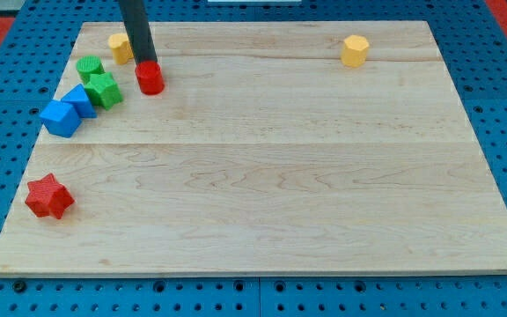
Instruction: Push red circle beside red star
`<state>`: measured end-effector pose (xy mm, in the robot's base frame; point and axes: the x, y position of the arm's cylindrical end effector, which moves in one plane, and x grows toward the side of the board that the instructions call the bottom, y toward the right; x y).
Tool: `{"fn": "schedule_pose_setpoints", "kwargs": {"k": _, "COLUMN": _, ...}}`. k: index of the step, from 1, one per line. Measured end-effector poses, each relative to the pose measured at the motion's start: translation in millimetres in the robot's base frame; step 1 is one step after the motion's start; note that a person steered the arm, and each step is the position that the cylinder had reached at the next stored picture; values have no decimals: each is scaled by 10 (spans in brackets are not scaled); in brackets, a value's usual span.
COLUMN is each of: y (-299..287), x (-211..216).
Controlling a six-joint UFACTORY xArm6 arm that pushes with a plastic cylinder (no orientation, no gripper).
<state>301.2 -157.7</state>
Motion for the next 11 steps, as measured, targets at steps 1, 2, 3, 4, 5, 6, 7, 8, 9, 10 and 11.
{"fn": "schedule_pose_setpoints", "kwargs": {"k": 1, "y": 40, "x": 344}}
{"fn": "schedule_pose_setpoints", "kwargs": {"k": 2, "y": 162, "x": 605}}
{"fn": "schedule_pose_setpoints", "kwargs": {"k": 3, "y": 237, "x": 906}}
{"fn": "schedule_pose_setpoints", "kwargs": {"k": 4, "y": 479, "x": 803}}
{"fn": "schedule_pose_setpoints", "kwargs": {"k": 5, "y": 755, "x": 980}}
{"fn": "schedule_pose_setpoints", "kwargs": {"k": 6, "y": 417, "x": 1335}}
{"fn": "schedule_pose_setpoints", "kwargs": {"k": 7, "y": 232, "x": 1237}}
{"fn": "schedule_pose_setpoints", "kwargs": {"k": 8, "y": 18, "x": 1065}}
{"fn": "schedule_pose_setpoints", "kwargs": {"k": 9, "y": -46, "x": 1468}}
{"fn": "schedule_pose_setpoints", "kwargs": {"k": 10, "y": -165, "x": 1680}}
{"fn": "schedule_pose_setpoints", "kwargs": {"k": 11, "y": -165, "x": 1807}}
